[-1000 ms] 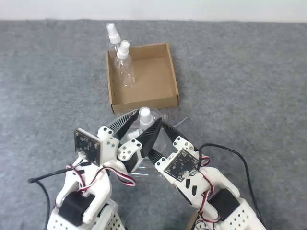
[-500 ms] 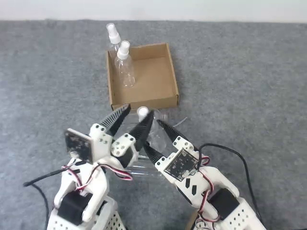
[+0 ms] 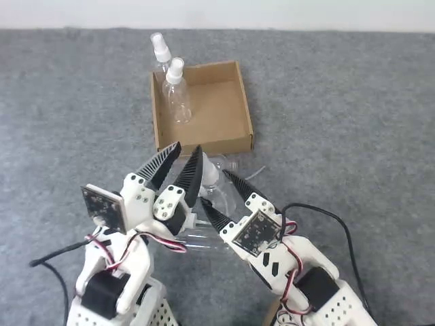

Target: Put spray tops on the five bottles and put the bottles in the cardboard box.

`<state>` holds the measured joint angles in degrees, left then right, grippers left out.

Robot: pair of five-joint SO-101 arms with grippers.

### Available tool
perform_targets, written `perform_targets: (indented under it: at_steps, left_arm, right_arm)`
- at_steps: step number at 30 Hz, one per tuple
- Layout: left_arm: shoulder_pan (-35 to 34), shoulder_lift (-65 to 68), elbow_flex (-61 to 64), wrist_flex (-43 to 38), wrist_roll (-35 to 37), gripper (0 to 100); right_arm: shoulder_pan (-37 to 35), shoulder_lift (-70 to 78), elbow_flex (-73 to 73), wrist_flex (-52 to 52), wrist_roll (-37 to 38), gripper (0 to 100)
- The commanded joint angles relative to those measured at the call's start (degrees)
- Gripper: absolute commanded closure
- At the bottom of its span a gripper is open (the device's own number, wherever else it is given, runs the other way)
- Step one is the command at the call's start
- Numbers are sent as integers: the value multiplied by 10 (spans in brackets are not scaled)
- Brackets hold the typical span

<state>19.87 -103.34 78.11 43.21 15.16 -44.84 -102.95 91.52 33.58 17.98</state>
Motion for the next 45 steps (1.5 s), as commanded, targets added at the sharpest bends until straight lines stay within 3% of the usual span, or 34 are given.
perform_targets:
  at_steps: [1,5,18,36,45]
  left_arm:
    - [35,-10,-6,13,-25,893]
    - [69,-10,-6,27,-48,893]
    - [67,-11,-53,68,-48,893]
    - [-156,-11,-156,80,-47,888]
    - [-276,-11,-107,84,-45,890]
  right_arm:
    - [10,-10,-27,-1,5,979]
    - [11,-10,-27,1,6,979]
    - [12,-10,-27,1,7,991]
    - [68,-10,-4,-4,3,991]
    - [69,-10,-4,-1,3,991]
